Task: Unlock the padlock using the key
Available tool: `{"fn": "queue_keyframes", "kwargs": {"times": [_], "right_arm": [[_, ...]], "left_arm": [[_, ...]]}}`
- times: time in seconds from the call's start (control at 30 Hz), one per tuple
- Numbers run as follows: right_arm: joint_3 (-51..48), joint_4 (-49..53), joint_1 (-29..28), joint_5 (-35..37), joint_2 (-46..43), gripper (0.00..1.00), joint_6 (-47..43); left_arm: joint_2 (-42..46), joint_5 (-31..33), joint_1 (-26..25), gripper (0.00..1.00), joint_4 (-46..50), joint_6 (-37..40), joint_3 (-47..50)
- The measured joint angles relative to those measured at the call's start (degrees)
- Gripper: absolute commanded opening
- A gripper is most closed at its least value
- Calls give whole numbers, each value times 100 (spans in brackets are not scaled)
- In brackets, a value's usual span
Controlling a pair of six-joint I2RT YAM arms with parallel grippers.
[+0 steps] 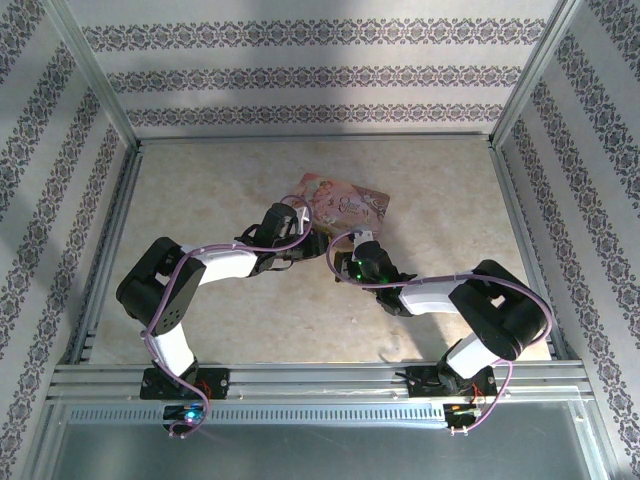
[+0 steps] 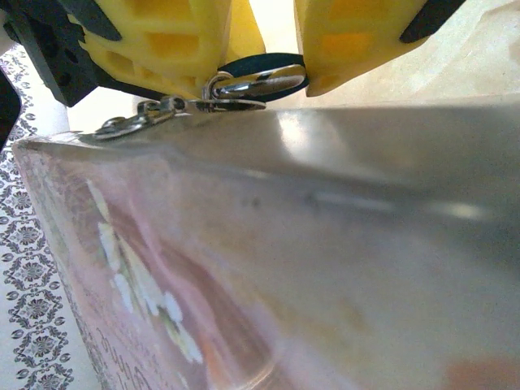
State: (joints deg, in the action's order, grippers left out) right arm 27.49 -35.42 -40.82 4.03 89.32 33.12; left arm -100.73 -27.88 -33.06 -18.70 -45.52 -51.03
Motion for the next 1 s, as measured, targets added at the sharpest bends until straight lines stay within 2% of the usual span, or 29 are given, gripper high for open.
{"fn": "queue_keyframes", "kwargs": {"times": [0.53, 1.0], "right_arm": [[-57, -1016, 120, -144, 546, 0, -72], [-103, -1845, 474, -872, 824, 0, -308]], "left_arm": [[0, 144, 7, 19, -9, -26, -28], [83, 275, 13, 19, -61, -44, -52]]}}
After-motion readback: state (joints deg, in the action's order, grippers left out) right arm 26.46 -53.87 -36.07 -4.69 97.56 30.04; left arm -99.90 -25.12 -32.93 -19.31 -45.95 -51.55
